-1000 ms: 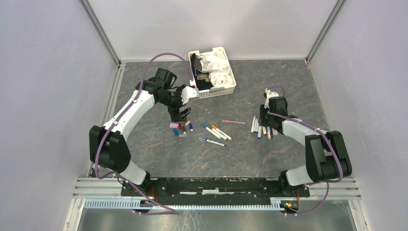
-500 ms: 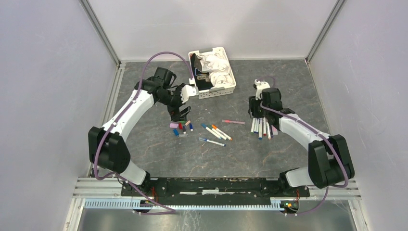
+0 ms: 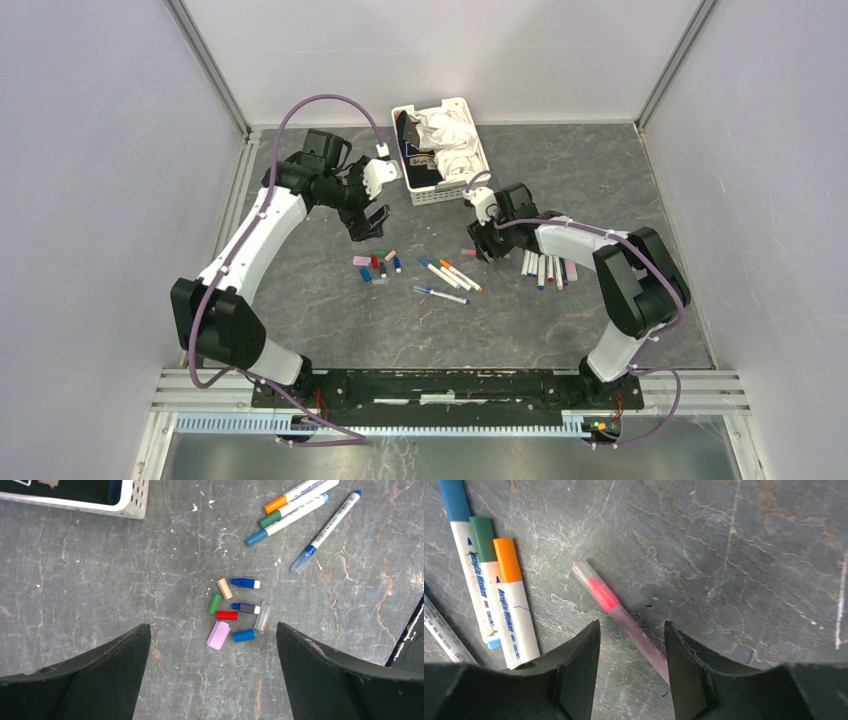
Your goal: Open the pen caps
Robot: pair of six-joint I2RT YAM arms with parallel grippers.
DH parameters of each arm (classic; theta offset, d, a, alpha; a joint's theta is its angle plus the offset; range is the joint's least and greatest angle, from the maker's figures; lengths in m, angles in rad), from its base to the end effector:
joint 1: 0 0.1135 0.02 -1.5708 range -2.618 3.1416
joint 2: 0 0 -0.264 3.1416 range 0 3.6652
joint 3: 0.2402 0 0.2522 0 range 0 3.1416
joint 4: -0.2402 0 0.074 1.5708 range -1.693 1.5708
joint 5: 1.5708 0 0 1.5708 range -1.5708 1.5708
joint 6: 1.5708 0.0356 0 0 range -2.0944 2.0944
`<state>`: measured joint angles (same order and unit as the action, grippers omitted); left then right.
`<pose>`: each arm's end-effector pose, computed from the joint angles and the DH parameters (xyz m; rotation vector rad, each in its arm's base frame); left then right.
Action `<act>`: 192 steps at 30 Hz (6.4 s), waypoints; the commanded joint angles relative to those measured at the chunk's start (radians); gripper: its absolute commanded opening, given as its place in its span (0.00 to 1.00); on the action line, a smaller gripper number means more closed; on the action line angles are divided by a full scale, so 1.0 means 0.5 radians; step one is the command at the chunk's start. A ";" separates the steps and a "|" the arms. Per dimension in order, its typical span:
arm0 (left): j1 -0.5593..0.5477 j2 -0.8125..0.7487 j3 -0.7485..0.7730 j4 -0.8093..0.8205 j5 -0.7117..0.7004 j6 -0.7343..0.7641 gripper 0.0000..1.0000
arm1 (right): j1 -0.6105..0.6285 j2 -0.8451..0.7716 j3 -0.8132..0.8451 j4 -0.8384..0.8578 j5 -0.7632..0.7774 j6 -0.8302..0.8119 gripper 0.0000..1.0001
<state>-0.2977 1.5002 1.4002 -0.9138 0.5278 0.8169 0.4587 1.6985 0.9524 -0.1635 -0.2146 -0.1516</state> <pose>0.2877 -0.1070 0.3232 1.4496 1.9699 -0.4578 0.3024 0.1578 0.1673 -0.8365 2.3492 0.3961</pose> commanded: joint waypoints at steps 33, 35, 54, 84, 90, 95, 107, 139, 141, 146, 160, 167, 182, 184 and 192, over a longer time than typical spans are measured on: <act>-0.376 -0.057 -0.232 0.000 0.353 0.580 0.96 | 0.274 -0.001 0.480 -0.212 -1.471 0.202 0.00; -0.402 -0.058 -0.247 0.001 0.314 0.615 0.94 | 0.301 0.035 0.500 -0.206 -1.517 0.220 0.00; -0.544 -0.073 -0.387 -0.075 0.073 0.798 0.48 | 0.337 0.164 0.571 0.042 -1.795 0.527 0.00; -0.412 -0.052 -0.313 -0.122 -0.294 0.941 0.02 | 0.231 0.004 0.154 -0.165 -1.591 0.319 0.00; -0.196 -0.041 -0.286 -0.175 -0.358 1.101 0.02 | 0.102 -0.110 -0.036 -0.187 -1.461 0.253 0.00; -0.110 -0.004 -0.302 -0.113 -0.363 1.104 0.02 | 0.023 -0.146 -0.004 -0.351 -1.269 0.177 0.00; -0.153 0.235 -0.537 0.305 -0.165 0.681 0.02 | -0.296 -0.406 -0.188 -0.211 0.063 0.603 0.00; -0.172 0.260 -0.288 0.277 -0.223 0.291 0.88 | -0.412 -0.490 -0.462 0.086 0.619 0.852 0.33; -0.171 0.241 -0.199 0.221 -0.243 0.220 0.92 | -0.412 -0.514 -0.469 0.082 0.616 0.848 0.33; -0.160 0.186 -0.022 0.126 -0.369 0.027 1.00 | -0.405 -0.596 -0.474 0.102 0.569 0.828 0.32; 0.070 0.079 0.146 0.232 -0.647 -0.368 1.00 | 0.282 -0.213 -0.049 0.099 0.206 0.446 0.33; 0.122 -0.089 0.014 0.456 -0.847 -0.380 1.00 | 0.450 -0.055 -0.012 0.055 0.231 0.397 0.29; 0.202 -0.246 -0.049 0.597 -0.850 -0.564 1.00 | 0.498 -0.123 -0.039 0.032 0.300 0.384 0.33; 0.202 -0.245 -0.066 0.593 -0.823 -0.582 1.00 | 0.511 -0.175 -0.033 0.039 0.296 0.388 0.34; 0.203 -0.209 -0.094 0.525 -0.663 -0.595 1.00 | 0.545 -0.155 -0.045 -0.001 0.266 0.375 0.34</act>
<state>-0.1978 1.4117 1.3540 -0.6559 0.1368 0.5724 0.7250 1.6295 0.9180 -0.1555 -0.0895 0.0460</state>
